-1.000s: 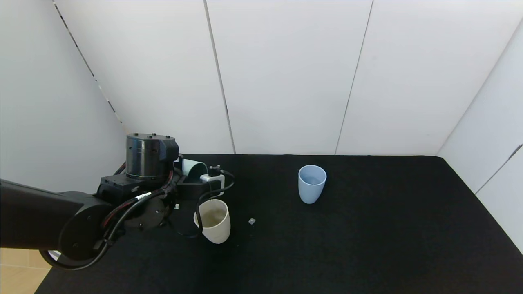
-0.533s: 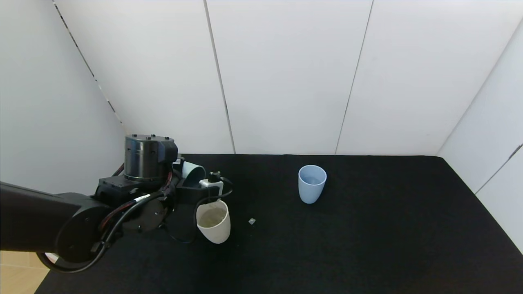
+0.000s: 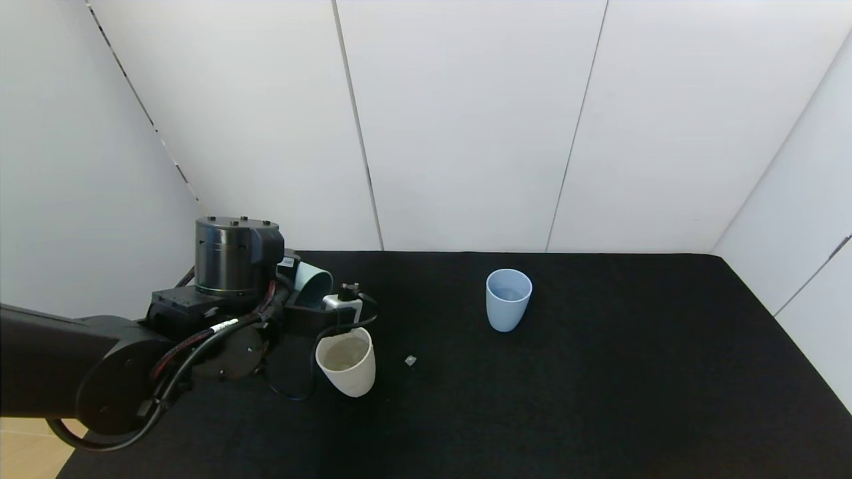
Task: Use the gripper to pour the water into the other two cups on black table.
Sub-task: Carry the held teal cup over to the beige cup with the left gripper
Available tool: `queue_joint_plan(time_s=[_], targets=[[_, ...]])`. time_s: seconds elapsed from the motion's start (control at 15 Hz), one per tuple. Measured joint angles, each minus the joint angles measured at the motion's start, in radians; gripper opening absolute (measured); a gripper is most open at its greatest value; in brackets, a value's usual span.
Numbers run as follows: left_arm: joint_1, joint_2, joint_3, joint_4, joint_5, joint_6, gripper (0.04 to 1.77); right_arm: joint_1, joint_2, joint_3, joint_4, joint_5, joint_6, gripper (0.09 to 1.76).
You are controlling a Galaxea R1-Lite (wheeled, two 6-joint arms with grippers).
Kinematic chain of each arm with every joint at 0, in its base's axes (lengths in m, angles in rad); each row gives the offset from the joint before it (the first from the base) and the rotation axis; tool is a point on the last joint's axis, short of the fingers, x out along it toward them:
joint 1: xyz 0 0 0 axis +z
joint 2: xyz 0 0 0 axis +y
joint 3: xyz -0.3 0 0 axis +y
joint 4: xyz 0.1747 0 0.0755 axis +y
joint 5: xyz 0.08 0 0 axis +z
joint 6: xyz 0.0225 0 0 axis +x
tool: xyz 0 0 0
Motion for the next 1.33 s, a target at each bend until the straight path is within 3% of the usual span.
queue_joint_plan(time_s=[0.2, 0.53, 0.93, 1.33], targets=[[-0.007, -0.005, 0.008, -0.006, 0.005, -0.007, 1.17, 0.000, 0.000, 0.000, 0.000, 0.000, 0.000, 1.71], [-0.008, -0.012, 0.051, -0.114, -0.011, -0.031, 1.17, 0.000, 0.000, 0.000, 0.000, 0.000, 0.000, 1.71], [0.000, -0.033, 0.085, -0.120, -0.070, -0.351, 1.17, 0.000, 0.000, 0.000, 0.000, 0.000, 0.000, 1.71], [-0.008, -0.047, 0.059, -0.123, -0.138, -0.701, 1.17, 0.000, 0.000, 0.000, 0.000, 0.000, 0.000, 1.71]])
